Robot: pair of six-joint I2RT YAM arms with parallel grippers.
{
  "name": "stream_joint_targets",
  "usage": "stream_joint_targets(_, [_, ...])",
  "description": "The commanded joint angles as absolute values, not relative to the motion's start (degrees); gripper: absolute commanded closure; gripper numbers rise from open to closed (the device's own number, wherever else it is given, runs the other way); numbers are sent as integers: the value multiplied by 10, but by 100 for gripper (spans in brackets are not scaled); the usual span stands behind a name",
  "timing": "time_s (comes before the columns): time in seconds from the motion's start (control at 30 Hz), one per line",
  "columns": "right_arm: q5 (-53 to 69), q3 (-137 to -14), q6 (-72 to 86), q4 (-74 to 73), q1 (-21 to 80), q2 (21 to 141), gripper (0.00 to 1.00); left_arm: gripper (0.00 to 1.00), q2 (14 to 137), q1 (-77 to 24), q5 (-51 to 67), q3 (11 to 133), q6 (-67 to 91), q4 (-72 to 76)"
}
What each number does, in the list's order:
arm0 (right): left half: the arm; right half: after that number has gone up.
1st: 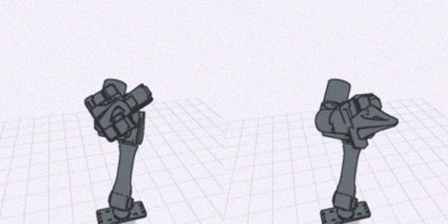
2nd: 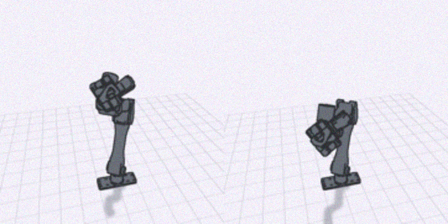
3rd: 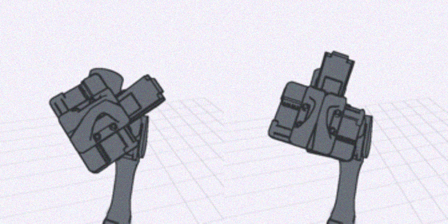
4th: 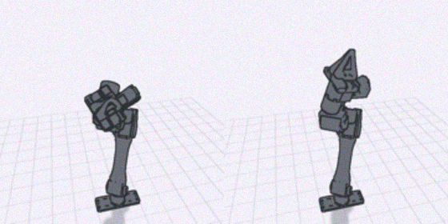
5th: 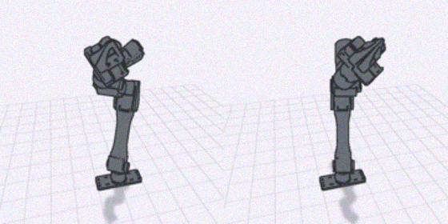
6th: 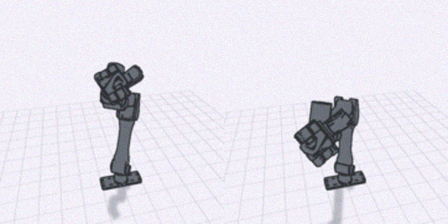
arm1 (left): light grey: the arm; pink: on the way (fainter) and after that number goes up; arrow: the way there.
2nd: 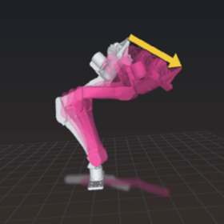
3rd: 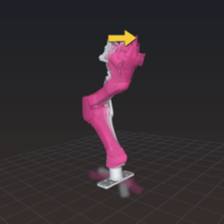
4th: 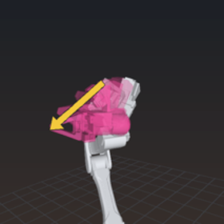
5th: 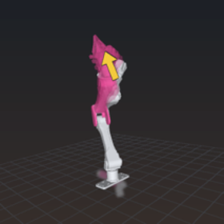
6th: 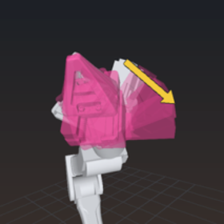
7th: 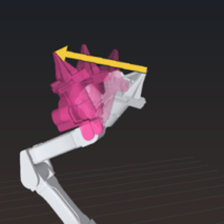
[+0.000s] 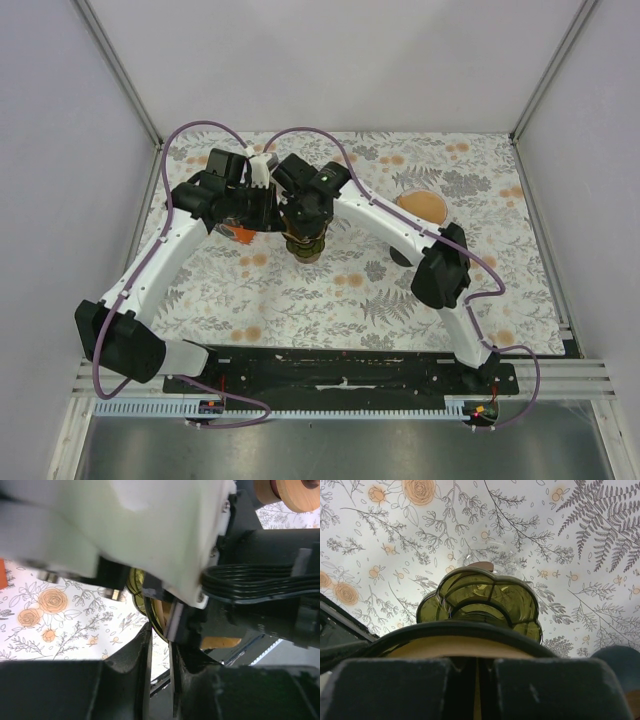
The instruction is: Place the coffee filter in the dripper
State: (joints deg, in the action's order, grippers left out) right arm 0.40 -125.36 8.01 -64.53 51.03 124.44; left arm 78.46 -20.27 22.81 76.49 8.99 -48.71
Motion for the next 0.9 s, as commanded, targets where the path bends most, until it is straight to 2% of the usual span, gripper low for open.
stream_joint_targets(0.0, [84, -1253, 40, -583, 518, 1186, 91, 89, 796, -207, 203, 763, 67, -476])
stream_joint_targets(0.1, [101, -1231, 40, -562, 505, 1165, 85, 90, 795, -207, 203, 760, 66, -475])
stream_joint_targets(0.57, [131, -1197, 5, -522, 486, 1103, 74, 90, 793, -207, 204, 766, 63, -476])
stream_joint_targets(0.77, [148, -1181, 4, -523, 472, 1088, 75, 90, 794, -207, 190, 768, 62, -483])
stream_joint_targets(0.87, [156, -1175, 5, -523, 471, 1080, 82, 91, 795, -207, 188, 766, 66, -483])
